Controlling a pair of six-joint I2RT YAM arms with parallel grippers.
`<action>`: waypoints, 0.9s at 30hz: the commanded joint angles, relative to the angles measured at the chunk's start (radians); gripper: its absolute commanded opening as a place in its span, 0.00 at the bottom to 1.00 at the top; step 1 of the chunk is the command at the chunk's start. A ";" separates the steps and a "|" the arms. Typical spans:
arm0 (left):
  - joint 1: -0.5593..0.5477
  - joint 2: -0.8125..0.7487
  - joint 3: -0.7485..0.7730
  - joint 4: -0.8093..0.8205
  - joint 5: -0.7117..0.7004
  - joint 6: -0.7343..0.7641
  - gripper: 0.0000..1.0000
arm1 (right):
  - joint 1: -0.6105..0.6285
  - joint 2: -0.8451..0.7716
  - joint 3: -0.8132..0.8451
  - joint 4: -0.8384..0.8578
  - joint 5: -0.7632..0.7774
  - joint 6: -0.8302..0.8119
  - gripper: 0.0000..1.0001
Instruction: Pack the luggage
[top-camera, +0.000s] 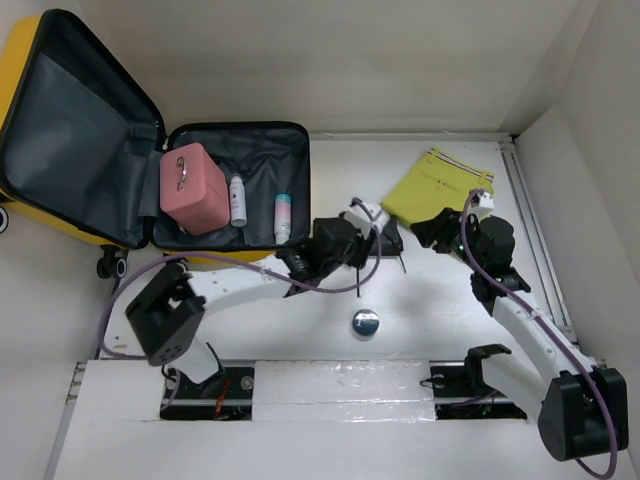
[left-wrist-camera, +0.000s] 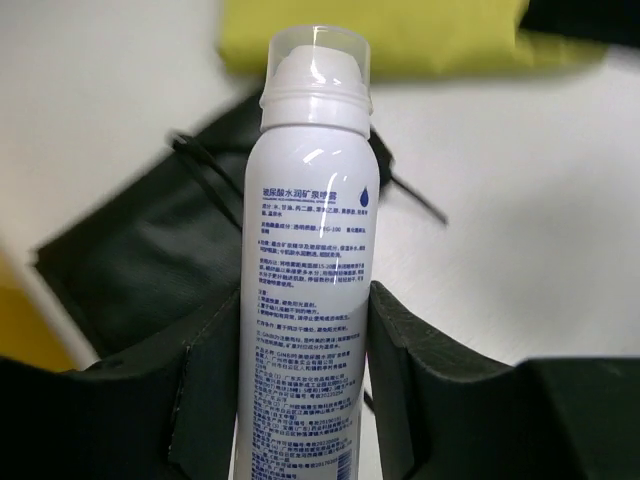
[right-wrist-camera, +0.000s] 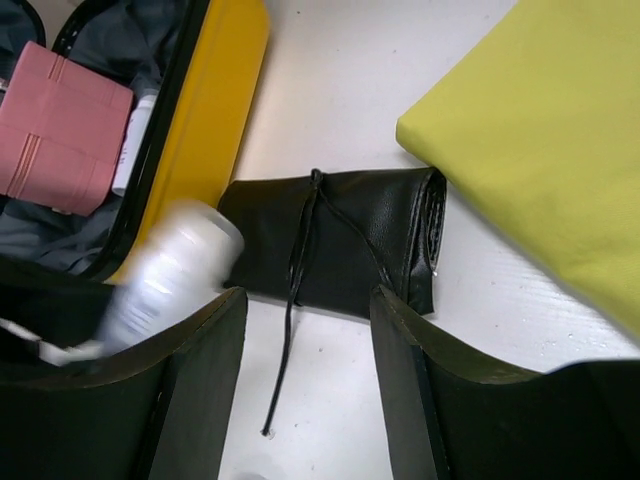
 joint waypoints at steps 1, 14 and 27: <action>0.057 -0.148 0.003 0.092 -0.194 -0.124 0.11 | -0.005 -0.022 0.015 0.054 -0.004 -0.006 0.58; 0.573 0.074 0.196 -0.103 -0.278 -0.428 0.21 | 0.027 -0.012 0.015 0.045 -0.013 -0.006 0.58; 0.548 0.049 0.203 -0.100 -0.273 -0.408 0.75 | 0.047 -0.012 0.033 0.034 0.020 -0.024 0.59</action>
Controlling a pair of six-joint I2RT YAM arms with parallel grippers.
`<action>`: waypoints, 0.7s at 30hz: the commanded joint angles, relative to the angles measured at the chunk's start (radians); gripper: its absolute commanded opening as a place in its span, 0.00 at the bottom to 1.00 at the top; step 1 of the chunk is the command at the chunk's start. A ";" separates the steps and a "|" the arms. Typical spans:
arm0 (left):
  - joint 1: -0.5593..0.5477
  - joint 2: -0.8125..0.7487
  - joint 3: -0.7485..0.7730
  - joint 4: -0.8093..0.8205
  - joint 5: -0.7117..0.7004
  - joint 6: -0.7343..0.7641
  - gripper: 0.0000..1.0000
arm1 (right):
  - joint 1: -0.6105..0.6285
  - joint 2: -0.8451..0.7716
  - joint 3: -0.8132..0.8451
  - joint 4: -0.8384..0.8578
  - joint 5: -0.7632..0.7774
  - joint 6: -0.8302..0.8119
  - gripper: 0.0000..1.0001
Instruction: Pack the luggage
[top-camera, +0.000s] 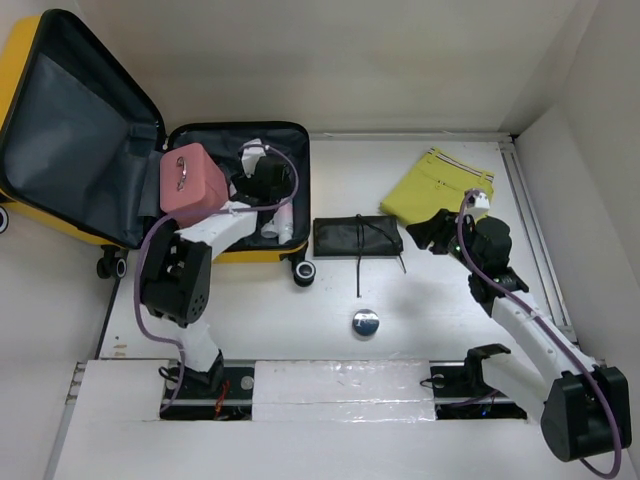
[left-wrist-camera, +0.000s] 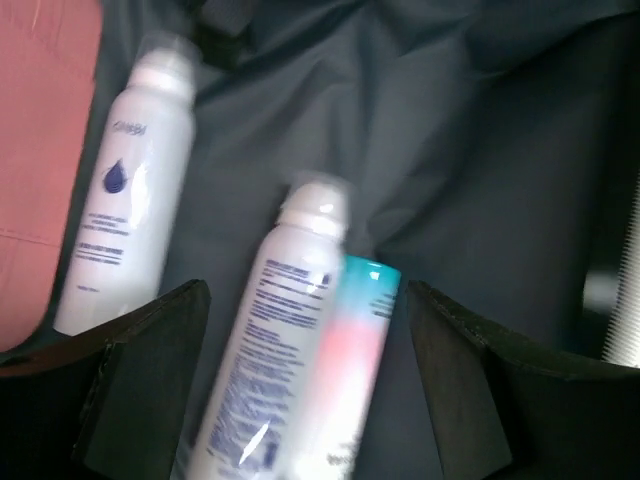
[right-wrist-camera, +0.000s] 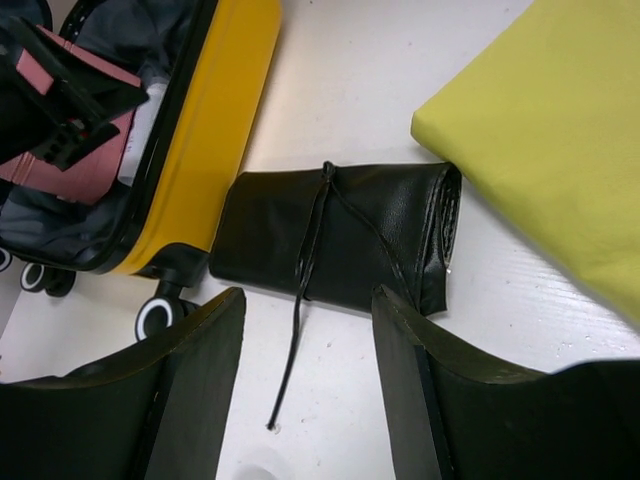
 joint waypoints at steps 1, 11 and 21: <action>-0.117 -0.189 -0.035 0.065 0.018 0.024 0.75 | 0.011 -0.009 0.034 0.027 0.011 -0.019 0.59; -0.739 -0.400 -0.278 -0.016 0.007 0.073 0.81 | 0.011 -0.070 0.024 -0.022 0.140 -0.019 0.92; -0.986 -0.251 -0.293 -0.103 0.049 -0.039 0.99 | 0.002 -0.024 0.044 -0.033 0.110 -0.028 0.99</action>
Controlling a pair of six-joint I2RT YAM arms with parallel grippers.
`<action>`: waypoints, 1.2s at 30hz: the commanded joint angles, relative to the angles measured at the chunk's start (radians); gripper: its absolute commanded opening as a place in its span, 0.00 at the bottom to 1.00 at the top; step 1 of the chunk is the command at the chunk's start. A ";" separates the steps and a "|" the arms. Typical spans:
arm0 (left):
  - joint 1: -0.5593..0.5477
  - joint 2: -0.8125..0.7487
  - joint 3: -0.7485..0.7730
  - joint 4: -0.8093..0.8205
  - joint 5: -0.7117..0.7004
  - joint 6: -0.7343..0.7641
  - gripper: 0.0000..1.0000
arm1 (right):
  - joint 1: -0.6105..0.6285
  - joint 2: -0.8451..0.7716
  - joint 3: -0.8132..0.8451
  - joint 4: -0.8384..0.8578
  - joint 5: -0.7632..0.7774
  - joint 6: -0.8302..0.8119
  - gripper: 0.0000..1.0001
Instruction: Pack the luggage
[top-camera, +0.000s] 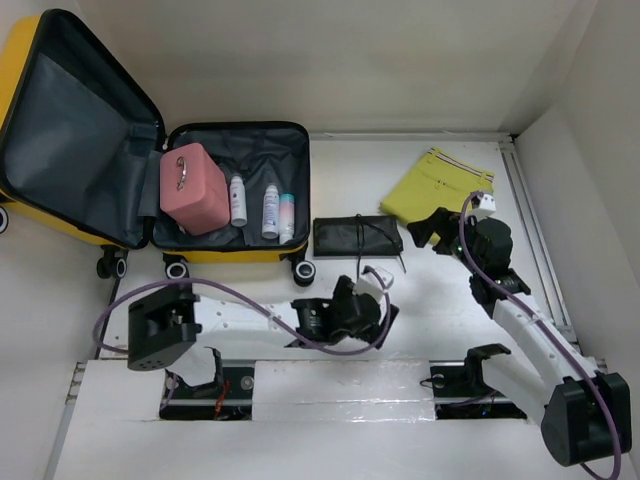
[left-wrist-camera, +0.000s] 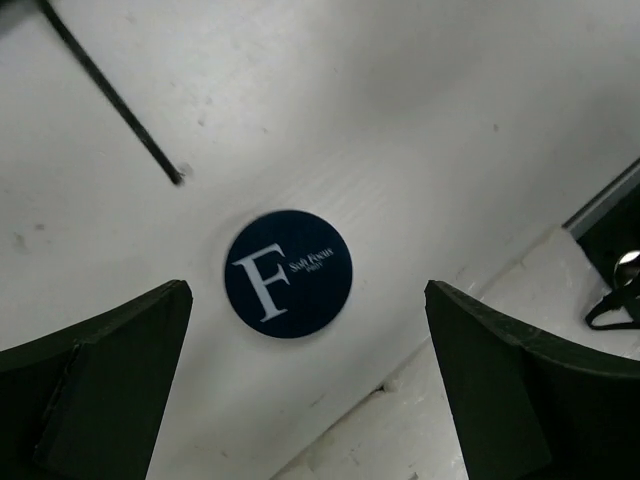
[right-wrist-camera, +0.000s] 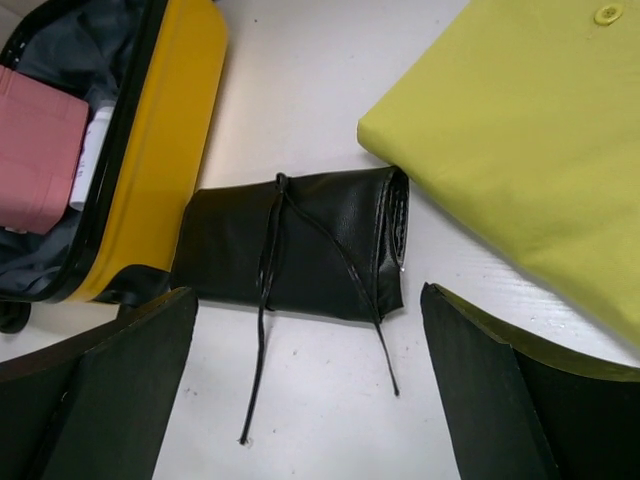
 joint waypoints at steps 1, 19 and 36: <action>-0.055 0.090 0.054 -0.046 -0.032 -0.038 0.99 | 0.003 0.006 0.043 0.017 -0.002 -0.022 0.99; -0.074 0.342 0.133 -0.031 -0.201 -0.090 0.79 | 0.012 0.026 0.043 0.036 -0.015 -0.022 0.93; 0.192 0.011 0.222 -0.076 -0.466 -0.004 0.46 | 0.044 0.017 0.043 0.036 -0.012 -0.022 0.92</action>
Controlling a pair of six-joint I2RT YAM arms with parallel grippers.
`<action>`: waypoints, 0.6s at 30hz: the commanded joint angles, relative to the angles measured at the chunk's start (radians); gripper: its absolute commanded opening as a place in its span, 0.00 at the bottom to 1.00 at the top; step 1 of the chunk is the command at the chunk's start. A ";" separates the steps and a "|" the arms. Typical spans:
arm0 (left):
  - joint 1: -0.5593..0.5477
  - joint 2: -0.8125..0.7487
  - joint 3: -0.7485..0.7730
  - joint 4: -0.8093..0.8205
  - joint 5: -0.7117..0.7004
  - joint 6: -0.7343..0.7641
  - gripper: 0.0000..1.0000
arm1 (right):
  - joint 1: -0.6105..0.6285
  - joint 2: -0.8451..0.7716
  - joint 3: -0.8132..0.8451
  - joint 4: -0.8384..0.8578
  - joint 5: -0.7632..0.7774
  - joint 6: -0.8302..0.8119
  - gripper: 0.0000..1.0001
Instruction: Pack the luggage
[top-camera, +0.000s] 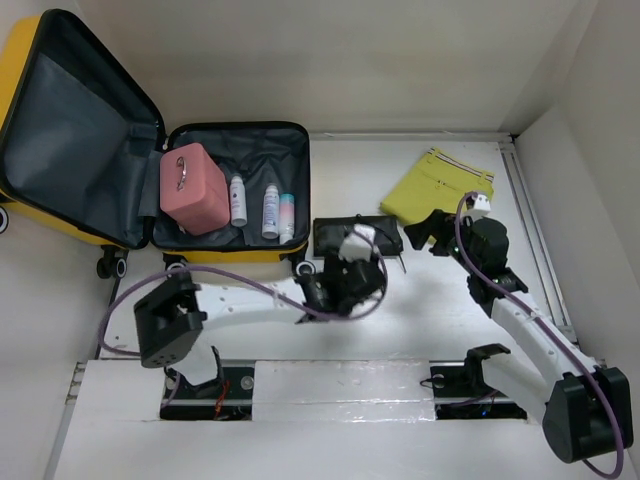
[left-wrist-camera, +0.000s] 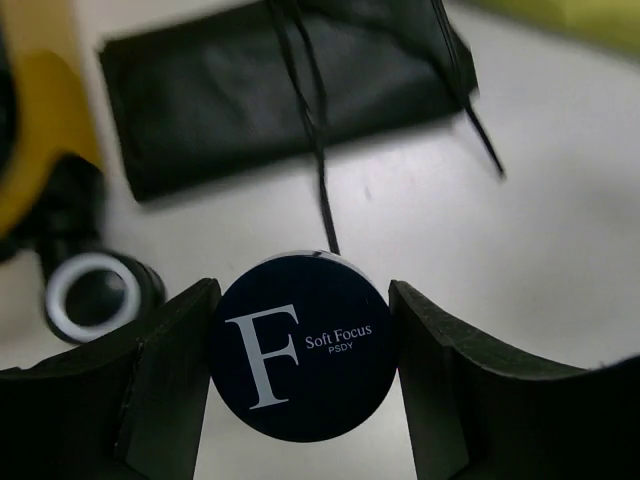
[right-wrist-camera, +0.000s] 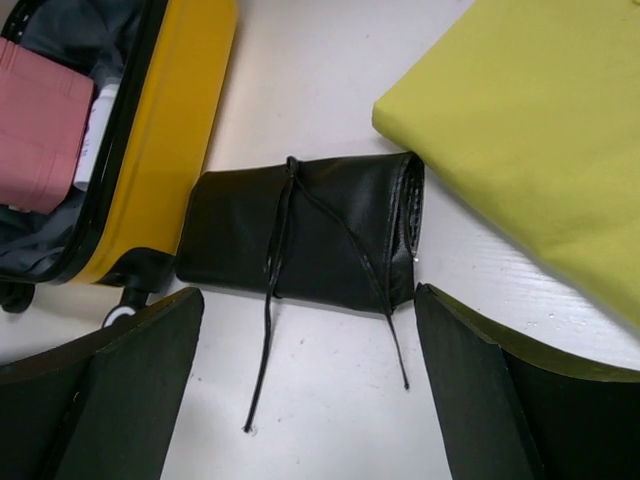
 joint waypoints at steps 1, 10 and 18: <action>0.182 -0.103 0.082 0.077 -0.051 0.091 0.46 | 0.037 -0.008 0.043 0.037 0.023 -0.015 0.92; 0.803 0.002 0.162 0.235 0.166 0.081 0.53 | 0.065 0.002 0.052 0.037 0.021 -0.024 0.92; 0.962 0.205 0.281 0.198 0.235 0.048 0.71 | 0.084 0.014 0.063 0.037 0.021 -0.033 0.92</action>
